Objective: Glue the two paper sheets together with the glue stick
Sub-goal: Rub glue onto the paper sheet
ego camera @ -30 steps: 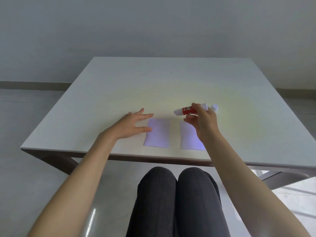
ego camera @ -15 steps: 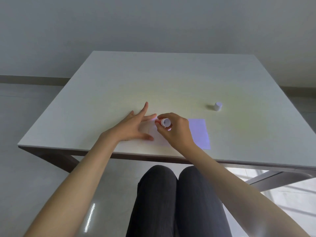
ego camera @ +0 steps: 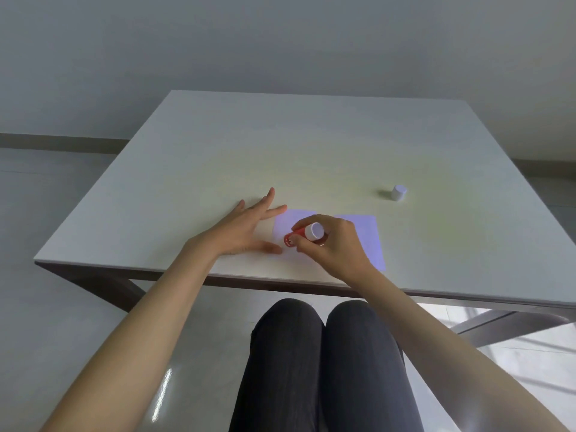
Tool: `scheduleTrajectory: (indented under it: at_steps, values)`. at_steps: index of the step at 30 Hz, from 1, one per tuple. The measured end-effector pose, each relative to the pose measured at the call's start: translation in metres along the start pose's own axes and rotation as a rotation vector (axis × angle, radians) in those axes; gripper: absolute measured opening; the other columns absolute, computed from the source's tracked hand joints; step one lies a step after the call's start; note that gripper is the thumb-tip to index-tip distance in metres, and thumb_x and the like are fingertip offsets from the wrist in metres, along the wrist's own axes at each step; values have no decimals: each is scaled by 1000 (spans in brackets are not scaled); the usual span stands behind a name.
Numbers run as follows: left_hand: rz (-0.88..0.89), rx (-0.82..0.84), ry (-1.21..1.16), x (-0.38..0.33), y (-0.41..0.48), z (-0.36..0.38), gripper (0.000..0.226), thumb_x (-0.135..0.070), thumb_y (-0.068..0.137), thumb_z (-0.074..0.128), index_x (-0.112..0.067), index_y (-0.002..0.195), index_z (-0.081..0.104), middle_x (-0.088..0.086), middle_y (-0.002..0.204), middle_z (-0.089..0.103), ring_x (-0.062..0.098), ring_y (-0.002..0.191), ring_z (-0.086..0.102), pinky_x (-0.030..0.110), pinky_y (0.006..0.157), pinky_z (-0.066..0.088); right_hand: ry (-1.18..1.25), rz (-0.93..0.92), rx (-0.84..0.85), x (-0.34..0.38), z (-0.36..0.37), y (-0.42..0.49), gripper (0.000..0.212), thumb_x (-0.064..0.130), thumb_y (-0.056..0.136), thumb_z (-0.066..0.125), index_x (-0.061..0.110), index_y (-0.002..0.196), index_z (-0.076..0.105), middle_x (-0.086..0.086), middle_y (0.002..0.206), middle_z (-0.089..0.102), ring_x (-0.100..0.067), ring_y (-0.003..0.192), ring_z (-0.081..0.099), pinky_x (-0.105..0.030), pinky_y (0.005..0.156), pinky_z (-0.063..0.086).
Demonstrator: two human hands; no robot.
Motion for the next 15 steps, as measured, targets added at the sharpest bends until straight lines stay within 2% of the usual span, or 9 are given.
scheduleTrajectory:
  at_steps: [3,5,7,8,10,12,13,15]
  values:
    - [4,6,-11,-1,-1,1,113,-54,74,66,-39,141,-24,-65,113,10,-10,120,-9,20,102,-11,69,33,-19,-3,-14,8,7,23,76,73,27,72,69,6,64,73,-21,68,70,-46,74,57]
    - [15,8,-12,-1,0,0,112,-52,77,66,-37,142,-25,-63,116,12,-10,121,-8,20,102,-13,107,52,-91,-6,-27,15,3,19,79,72,18,81,71,-2,70,75,-25,72,71,-47,77,57]
    - [18,12,-6,-1,0,0,112,-51,77,66,-35,142,-25,-63,116,12,-15,118,-6,19,102,-12,61,55,-137,-8,-33,13,13,21,79,73,12,89,71,-8,74,75,-27,72,72,-44,76,58]
    - [17,9,0,-2,0,0,113,-52,76,66,-35,142,-24,-63,116,11,-16,117,-6,19,103,-12,32,44,-113,-7,-30,9,13,23,78,73,15,87,71,-5,73,76,-26,70,72,-41,72,59]
    - [-2,8,2,-1,0,1,114,-56,73,67,-39,142,-21,-59,124,9,-9,121,-8,24,107,-10,39,6,44,-3,-15,-3,6,25,75,72,20,78,71,2,68,76,-19,65,72,-35,67,58]
    - [-10,5,7,0,0,1,113,-59,71,67,-42,142,-19,-55,129,6,-4,123,-9,28,110,-8,106,-5,164,-5,-8,-11,7,23,76,69,17,75,73,-1,72,77,-18,68,73,-32,71,59]
    - [1,8,7,0,0,1,112,-57,72,67,-41,142,-19,-59,125,7,-7,121,-8,25,108,-8,156,17,143,-9,-13,-11,7,19,79,69,13,77,73,-5,75,77,-22,71,73,-33,73,59]
    - [26,15,2,0,1,2,111,-53,76,66,-37,143,-22,-66,117,10,-12,120,-6,21,104,-11,278,89,-9,-21,-32,-6,8,10,83,66,7,78,72,-10,76,77,-27,73,73,-35,74,59]
Point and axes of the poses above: each hand's wrist, its own y-axis towards the middle knuckle, its own z-axis out of the palm, x = y × z, the point moved 8 cm from there along y, towards the middle knuckle
